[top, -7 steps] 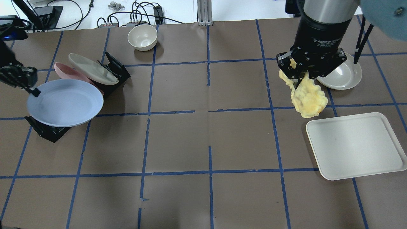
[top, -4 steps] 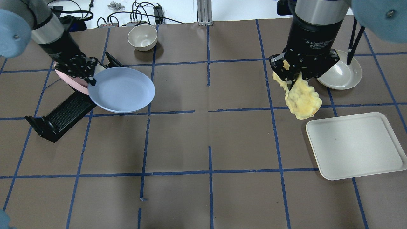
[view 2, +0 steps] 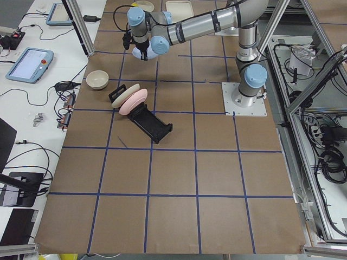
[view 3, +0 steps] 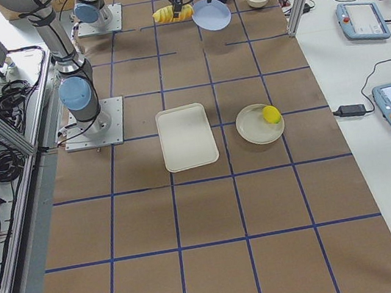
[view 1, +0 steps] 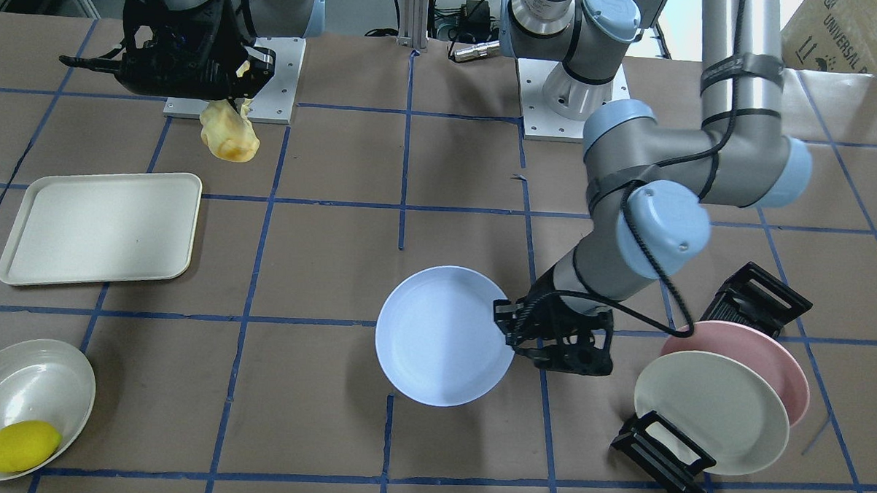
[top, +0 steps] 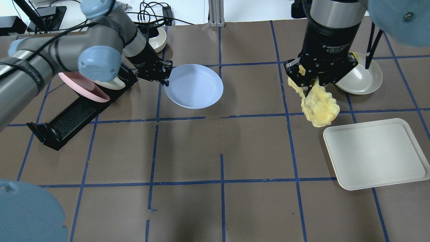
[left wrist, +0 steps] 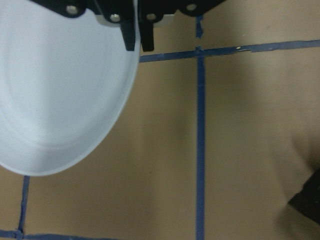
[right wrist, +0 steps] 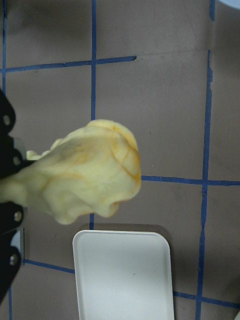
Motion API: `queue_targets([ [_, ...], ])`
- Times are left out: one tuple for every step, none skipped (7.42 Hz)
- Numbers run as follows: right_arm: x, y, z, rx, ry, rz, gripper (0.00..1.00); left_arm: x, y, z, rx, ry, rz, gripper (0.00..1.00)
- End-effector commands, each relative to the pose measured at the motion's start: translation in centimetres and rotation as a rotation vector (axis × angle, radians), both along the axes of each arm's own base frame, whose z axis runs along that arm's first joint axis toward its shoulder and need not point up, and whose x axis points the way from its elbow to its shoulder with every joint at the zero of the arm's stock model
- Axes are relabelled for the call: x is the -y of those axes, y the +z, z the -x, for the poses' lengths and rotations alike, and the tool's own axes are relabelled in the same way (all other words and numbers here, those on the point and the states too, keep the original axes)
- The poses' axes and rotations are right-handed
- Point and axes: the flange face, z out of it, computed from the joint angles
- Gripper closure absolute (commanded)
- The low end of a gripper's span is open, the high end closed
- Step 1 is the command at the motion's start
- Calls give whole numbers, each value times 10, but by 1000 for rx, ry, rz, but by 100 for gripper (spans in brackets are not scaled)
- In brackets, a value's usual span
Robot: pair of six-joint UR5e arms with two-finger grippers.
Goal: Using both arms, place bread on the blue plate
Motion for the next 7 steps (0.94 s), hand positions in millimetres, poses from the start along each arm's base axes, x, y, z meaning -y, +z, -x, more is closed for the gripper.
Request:
queue_targets([
  [1,-1,0,0,1,-3,80,-1,-45,45,-7,-22,-16,96],
  [0,-2,0,0,1,-4,79,-9,-49,57,-3,-36,-28,96],
  [0,-3,0,0,1,-6,79,-17,-58,60,1,-39,-49,94],
  [0,-3,0,2,2,-6,79,-18,-58,56,-4,-41,-42,94],
  [0,-4,0,3,2,-9,79,-27,-64,60,3,-48,-60,49],
  [-1,-4,0,6,0,-11,79,-30,-67,56,10,-44,-68,14],
  [-5,-10,1,4,0,-23,79,-31,-57,53,16,-38,-58,1],
])
